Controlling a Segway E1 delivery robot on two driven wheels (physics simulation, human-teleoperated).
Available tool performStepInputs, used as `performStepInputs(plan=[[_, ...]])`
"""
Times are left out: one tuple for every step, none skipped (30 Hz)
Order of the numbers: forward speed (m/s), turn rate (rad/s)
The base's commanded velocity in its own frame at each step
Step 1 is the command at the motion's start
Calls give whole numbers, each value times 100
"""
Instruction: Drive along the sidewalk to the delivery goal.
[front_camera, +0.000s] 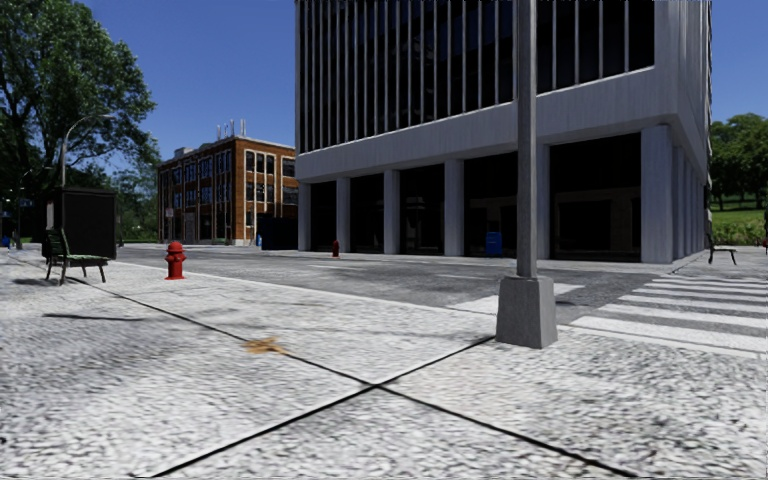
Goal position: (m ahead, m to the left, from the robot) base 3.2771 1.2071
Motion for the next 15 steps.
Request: performStepInputs(plan=[[135,56],[135,56],[135,56],[135,56],[135,56],[135,56],[135,56],[135,56],[135,56],[135,56],[135,56],[135,56],[135,56],[135,56],[135,56]])
